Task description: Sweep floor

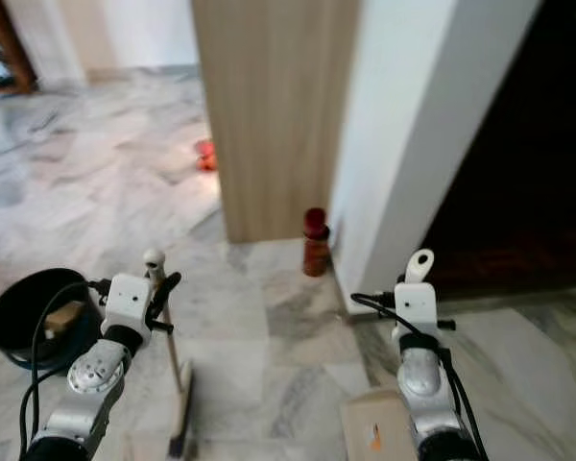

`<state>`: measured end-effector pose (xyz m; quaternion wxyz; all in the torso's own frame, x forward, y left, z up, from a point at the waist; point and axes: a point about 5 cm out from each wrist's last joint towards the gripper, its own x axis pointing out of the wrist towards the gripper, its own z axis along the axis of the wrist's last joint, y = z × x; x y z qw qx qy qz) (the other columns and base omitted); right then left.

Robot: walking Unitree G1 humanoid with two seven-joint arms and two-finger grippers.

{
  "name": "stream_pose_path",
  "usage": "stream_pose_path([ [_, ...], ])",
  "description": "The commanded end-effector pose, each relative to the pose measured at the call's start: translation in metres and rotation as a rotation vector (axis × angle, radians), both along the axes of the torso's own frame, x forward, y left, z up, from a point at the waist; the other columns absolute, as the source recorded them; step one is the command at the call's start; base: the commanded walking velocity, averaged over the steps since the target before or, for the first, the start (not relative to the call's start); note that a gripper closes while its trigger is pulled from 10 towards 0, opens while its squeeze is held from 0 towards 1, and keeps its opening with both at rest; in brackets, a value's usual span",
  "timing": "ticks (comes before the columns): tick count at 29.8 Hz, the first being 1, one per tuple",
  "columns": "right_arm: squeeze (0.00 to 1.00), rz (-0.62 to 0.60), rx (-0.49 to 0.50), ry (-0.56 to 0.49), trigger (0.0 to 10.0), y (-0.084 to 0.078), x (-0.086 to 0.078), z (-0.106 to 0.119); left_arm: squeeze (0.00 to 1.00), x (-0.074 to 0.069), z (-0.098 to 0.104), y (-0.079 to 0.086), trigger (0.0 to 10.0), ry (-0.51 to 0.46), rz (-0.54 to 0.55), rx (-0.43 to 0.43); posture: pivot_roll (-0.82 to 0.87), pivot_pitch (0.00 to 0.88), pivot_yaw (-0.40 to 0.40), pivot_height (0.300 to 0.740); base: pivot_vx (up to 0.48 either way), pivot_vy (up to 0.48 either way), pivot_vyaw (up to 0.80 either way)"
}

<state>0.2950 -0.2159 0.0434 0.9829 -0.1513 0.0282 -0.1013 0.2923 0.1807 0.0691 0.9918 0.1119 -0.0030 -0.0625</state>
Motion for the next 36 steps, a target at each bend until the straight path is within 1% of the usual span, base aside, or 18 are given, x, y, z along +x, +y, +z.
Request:
stream_pose_path([
  [1, 0.0, -0.007, 0.0, -0.021, 10.0, -0.0028, 0.0018, 0.0045, 0.0, 0.0042, 0.0082, -0.0015, 10.0, -0.04, -0.012, 0.02, 0.07, 0.0, 0.037, 0.74, 0.0, 0.0, -0.8],
  [3, 0.0, -0.009, 0.001, -0.021, 10.0, -0.0032, 0.0019, 0.0044, 0.0, 0.0047, 0.0086, -0.0021, 10.0, -0.041, -0.015, 0.027, 0.07, 0.0, 0.037, 0.74, 0.0, 0.0, -0.8],
  [8, 0.0, -0.008, -0.001, -0.019, 10.0, -0.0034, 0.0019, 0.0043, 0.0, 0.0048, 0.0089, -0.0021, 10.0, -0.044, -0.013, 0.024, 0.07, 0.0, 0.035, 0.74, 0.0, -0.4, -0.8],
  [36, 0.0, -0.004, -0.007, -0.013, 10.0, -0.0051, 0.002, 0.0039, 0.0, 0.0033, 0.0076, -0.0031, 10.0, -0.044, -0.006, -0.007, 0.07, 0.0, 0.027, 0.74, 0.0, 0.0, -0.8],
])
